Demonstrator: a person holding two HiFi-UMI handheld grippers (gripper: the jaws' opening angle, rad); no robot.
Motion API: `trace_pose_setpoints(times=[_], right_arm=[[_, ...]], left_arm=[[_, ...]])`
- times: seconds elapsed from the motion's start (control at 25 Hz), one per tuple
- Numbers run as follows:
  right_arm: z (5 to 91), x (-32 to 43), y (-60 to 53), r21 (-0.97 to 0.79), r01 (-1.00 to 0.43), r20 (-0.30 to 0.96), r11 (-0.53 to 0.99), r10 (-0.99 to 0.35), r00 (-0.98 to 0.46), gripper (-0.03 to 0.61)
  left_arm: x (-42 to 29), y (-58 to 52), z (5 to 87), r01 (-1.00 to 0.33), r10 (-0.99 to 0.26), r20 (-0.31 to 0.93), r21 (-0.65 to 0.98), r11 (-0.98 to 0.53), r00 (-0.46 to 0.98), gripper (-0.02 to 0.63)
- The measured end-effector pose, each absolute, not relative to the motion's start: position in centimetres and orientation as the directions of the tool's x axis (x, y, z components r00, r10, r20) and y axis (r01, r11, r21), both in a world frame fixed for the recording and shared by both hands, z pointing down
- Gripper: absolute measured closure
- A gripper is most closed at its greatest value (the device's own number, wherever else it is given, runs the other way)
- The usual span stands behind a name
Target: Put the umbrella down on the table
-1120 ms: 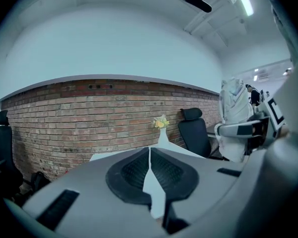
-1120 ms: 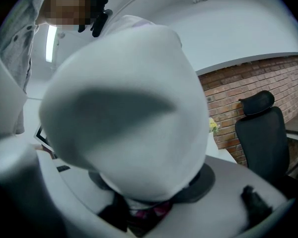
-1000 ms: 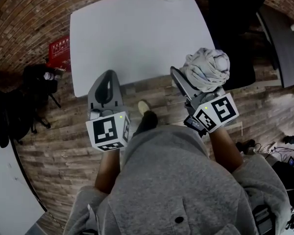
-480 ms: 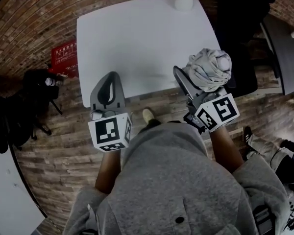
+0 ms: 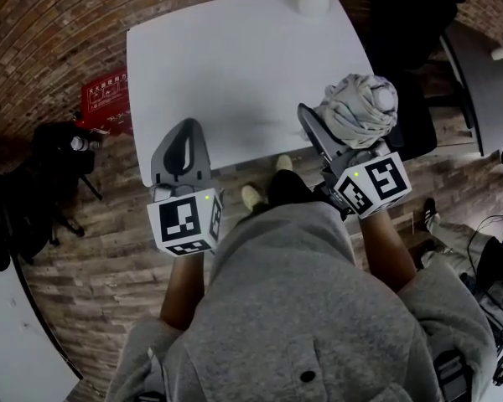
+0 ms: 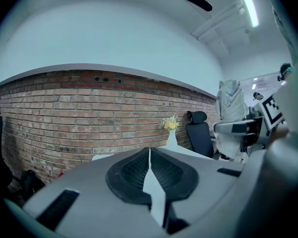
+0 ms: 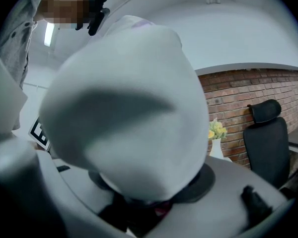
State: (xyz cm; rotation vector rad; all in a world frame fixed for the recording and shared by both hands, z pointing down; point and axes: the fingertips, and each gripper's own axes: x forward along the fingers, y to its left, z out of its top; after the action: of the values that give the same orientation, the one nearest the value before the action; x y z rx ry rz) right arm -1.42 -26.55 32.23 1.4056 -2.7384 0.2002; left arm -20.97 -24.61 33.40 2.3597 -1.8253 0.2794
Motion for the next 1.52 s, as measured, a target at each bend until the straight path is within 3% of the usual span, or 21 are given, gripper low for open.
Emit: trace_pose_setpoints(times=[1.52], right_arm=[[37.3,-0.4,-36.5,-0.064,-0.811,0.257,0.582,-0.776,-0.577,0.319]], left_arm=[[-19.3,-34.0,35.5,-0.964,-0.92,0.295,0.012,-0.265,0.257,0.592]])
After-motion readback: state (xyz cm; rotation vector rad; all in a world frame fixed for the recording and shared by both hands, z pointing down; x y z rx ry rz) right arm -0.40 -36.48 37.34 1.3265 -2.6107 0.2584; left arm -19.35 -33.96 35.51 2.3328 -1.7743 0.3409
